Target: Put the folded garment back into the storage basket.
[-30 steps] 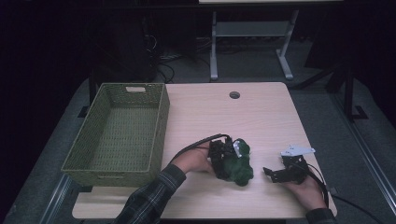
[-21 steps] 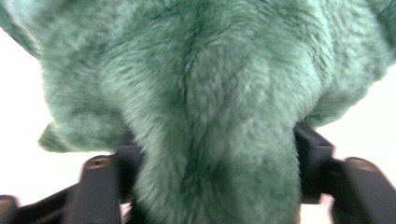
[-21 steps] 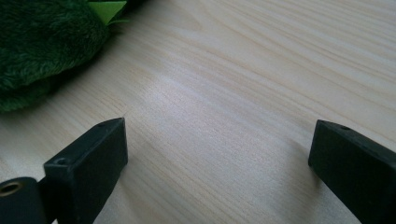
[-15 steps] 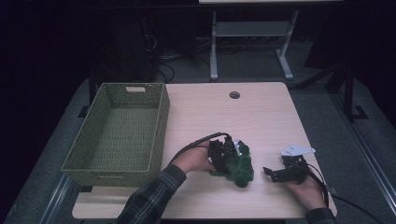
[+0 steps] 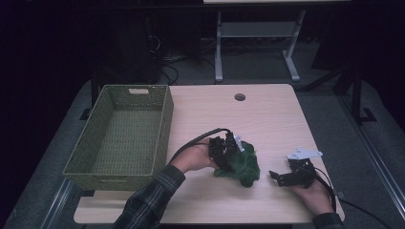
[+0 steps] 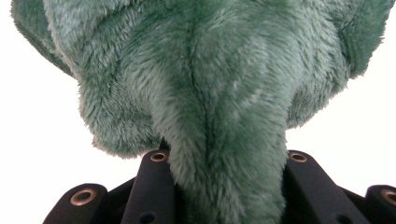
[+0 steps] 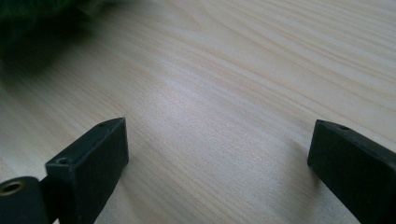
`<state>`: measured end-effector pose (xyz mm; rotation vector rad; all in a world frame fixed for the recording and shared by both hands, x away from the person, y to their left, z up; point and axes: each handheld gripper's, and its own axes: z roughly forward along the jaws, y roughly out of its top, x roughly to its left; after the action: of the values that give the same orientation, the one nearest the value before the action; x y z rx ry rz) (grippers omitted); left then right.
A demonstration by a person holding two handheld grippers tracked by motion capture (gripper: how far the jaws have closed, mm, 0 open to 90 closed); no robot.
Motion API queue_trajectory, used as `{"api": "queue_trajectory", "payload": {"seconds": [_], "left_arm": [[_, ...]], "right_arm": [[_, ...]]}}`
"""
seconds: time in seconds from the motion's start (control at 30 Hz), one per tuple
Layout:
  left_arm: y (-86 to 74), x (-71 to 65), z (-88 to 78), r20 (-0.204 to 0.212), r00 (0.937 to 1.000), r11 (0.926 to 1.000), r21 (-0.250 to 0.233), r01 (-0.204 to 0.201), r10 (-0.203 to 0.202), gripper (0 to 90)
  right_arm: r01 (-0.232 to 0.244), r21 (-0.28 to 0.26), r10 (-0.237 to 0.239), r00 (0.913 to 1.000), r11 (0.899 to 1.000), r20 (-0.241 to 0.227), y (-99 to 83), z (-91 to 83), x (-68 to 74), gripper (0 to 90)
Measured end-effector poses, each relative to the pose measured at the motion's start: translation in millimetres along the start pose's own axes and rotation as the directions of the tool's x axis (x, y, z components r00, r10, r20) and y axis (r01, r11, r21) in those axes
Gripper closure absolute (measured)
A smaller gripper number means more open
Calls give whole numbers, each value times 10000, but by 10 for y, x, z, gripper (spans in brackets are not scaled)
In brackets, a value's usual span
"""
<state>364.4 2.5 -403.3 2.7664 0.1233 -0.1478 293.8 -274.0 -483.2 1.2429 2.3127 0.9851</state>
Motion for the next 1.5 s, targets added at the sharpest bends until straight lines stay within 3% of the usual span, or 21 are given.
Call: {"api": "queue_trajectory", "payload": {"seconds": [0.3,0.53,0.6,0.8,0.93,1.17,1.23,1.43,1.5], "left_arm": [[-64,33,-521,-721,9946,9971,-193,738,-750,681],[-213,91,-909,-1280,9813,9894,-350,1407,-1440,680],[-245,97,-1000,-1372,9794,9888,-391,1439,-1479,680],[-396,123,-1262,-1761,9632,9789,-613,1949,-2029,679],[-561,146,-1412,-2026,9444,9653,-895,2455,-2589,680],[-901,199,-1681,-2477,9012,9335,-1417,3294,-3556,680],[-998,207,-1745,-2551,8813,9153,-1756,3624,-3978,680],[-1306,255,-1904,-2976,8352,8860,-1920,4221,-4624,680],[-1426,266,-1961,-3030,8182,8719,-2065,4441,-4886,681]], "right_arm": [[12,-1,-12,10000,10000,0,0,0,-1,46],[2,-3,-2,10000,10000,12,0,1,0,46],[-13,2,13,10000,10000,12,2,2,1,42],[-9,43,8,10000,10000,8,4,3,1,39],[-16,37,16,10000,10000,8,3,3,2,39],[-15,29,15,10000,10000,9,3,4,1,39],[-15,25,15,10000,10000,9,3,4,1,39],[2,6,-2,10000,10000,31,3,5,-1,39],[-35,26,35,10000,10000,19,3,4,1,39]]}}
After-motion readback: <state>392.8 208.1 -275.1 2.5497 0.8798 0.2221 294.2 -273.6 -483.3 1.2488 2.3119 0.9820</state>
